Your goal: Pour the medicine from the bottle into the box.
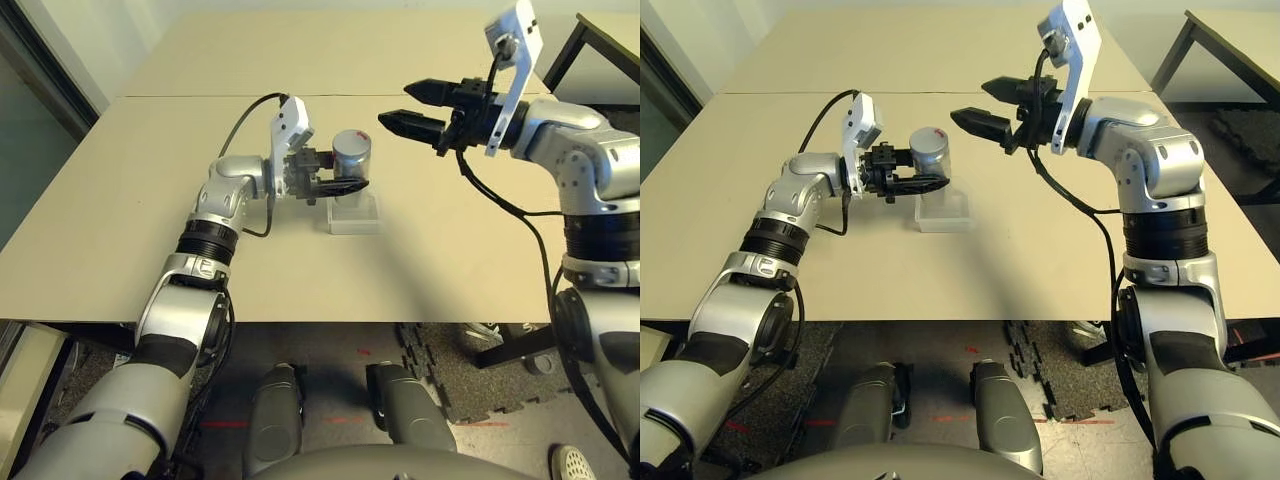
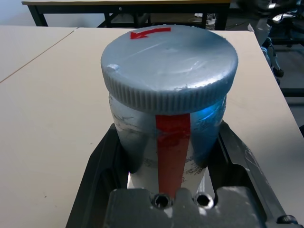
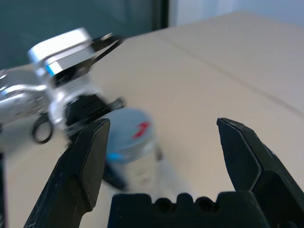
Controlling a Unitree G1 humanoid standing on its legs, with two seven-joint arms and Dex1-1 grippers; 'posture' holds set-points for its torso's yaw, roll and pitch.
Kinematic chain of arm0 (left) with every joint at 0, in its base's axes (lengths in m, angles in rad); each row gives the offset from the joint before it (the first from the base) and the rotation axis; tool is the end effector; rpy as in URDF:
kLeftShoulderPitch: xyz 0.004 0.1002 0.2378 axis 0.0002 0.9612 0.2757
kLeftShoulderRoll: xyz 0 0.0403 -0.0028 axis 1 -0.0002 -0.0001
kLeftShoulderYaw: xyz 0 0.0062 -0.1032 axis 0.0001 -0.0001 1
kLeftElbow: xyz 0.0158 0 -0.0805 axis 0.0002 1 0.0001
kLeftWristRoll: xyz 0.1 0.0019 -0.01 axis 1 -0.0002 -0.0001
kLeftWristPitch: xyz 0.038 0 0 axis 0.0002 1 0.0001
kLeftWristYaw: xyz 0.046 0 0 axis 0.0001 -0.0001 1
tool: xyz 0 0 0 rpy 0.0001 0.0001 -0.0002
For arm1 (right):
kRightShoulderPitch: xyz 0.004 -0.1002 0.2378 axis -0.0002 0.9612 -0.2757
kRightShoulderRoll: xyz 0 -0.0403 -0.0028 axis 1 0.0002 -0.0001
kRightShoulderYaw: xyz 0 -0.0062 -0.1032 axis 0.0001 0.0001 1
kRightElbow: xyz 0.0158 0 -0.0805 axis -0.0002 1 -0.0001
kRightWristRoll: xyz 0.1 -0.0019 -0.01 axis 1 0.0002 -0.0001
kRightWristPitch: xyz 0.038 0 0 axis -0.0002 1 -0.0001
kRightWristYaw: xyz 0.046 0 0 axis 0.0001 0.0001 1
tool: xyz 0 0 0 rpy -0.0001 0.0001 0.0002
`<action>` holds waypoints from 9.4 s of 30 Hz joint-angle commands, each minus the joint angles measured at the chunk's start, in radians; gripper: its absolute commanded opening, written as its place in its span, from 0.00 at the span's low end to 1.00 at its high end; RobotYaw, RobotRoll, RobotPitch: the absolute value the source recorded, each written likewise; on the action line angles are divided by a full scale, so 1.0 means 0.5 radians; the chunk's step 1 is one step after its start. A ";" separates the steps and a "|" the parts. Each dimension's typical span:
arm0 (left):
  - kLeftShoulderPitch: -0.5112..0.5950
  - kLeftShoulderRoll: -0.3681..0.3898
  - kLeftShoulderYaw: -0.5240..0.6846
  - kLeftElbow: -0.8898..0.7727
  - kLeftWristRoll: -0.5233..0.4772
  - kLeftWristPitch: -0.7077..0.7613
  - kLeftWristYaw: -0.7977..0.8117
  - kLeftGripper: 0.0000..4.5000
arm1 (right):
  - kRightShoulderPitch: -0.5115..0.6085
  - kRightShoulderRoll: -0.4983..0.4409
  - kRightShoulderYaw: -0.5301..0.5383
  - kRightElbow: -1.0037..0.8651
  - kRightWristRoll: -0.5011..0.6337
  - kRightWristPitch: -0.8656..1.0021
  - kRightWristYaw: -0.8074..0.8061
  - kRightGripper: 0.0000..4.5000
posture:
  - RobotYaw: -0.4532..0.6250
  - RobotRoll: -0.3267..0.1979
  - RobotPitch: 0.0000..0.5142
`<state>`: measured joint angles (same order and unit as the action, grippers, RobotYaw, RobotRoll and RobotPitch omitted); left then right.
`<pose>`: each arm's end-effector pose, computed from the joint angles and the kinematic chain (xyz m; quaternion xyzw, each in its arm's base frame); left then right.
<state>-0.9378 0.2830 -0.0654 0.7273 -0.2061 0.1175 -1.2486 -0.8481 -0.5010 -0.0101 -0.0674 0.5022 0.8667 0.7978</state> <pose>0.3553 0.1578 0.1702 0.0747 0.0064 -0.6161 0.7841 0.2945 -0.1774 0.2516 -0.0519 0.0127 0.4891 0.8706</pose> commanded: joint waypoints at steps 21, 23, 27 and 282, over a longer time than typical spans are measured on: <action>-0.094 -0.065 -0.018 0.083 0.021 -0.065 0.005 0.54 | -0.087 0.228 0.290 0.228 -0.329 -0.285 -0.153 1.00 | 0.23 0.62 0.19; -0.090 -0.064 -0.018 0.079 0.020 -0.063 0.004 0.54 | -0.084 0.226 0.278 0.228 -0.324 -0.282 -0.158 1.00 | 0.23 0.62 0.19; -0.086 -0.066 -0.019 0.084 0.021 -0.065 0.002 0.54 | -0.062 0.212 0.247 0.209 -0.308 -0.264 -0.173 1.00 | 0.22 0.62 0.20; -1.151 0.211 -1.507 1.149 2.315 -1.507 1.788 0.54 | 0.543 0.004 0.499 0.182 -0.667 -0.071 -0.293 1.00 | 0.20 0.62 0.11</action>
<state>-1.4896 0.3891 -0.7770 1.2894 0.8969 -0.6129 -0.3803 -0.5670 -0.5025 0.2271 -0.0170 0.1853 0.8541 0.6571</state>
